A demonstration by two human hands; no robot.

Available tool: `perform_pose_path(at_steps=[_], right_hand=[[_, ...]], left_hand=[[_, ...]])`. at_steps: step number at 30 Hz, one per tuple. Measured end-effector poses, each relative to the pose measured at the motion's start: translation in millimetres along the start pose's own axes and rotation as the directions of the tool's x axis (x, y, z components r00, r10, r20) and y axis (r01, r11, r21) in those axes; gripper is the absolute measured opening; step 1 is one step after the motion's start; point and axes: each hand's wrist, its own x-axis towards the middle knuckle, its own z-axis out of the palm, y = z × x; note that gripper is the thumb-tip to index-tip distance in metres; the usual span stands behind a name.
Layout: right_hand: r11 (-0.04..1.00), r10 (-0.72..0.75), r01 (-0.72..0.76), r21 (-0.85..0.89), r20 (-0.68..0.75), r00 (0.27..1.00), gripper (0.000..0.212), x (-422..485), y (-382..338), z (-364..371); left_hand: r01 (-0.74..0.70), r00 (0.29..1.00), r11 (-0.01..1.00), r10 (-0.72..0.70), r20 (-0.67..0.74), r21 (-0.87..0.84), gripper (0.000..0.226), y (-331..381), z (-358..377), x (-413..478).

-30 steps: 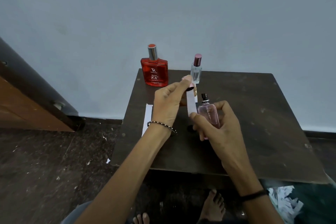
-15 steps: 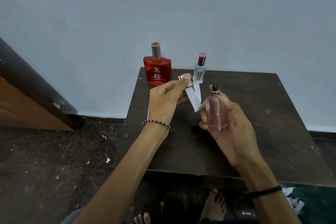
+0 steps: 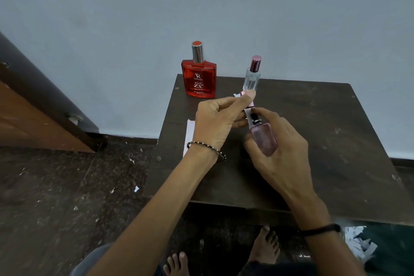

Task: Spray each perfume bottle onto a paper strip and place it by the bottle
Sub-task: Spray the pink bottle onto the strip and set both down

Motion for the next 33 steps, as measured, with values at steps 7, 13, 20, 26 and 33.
perform_pose_path(at_steps=[7,13,20,26,33], right_hand=[[0.998,0.013,-0.014,-0.054,-0.019,1.000,0.050,1.8,0.6,1.1],[0.998,0.004,-0.005,-0.057,-0.015,1.000,0.049,1.8,-0.4,2.7],[1.000,-0.027,0.026,-0.011,-0.025,0.999,0.052,2.6,-4.3,-0.5],[0.930,0.238,-0.193,0.312,-0.113,0.965,0.062,-0.7,3.9,-12.4],[0.783,0.373,-0.263,0.564,-0.088,0.924,0.039,1.5,12.4,-19.3]], left_hand=[[0.055,0.998,0.998,-0.055,0.016,-0.018,0.022,1.7,0.3,-1.5],[0.100,0.995,0.995,-0.099,0.026,-0.031,0.019,1.1,0.4,-2.1],[0.104,0.994,0.992,-0.103,0.026,-0.074,0.021,2.9,-0.4,-0.9],[0.094,0.995,0.991,-0.090,0.044,-0.091,0.025,1.9,-2.5,2.6],[0.110,0.993,0.992,-0.107,0.046,-0.055,0.028,0.1,-1.0,6.4]])
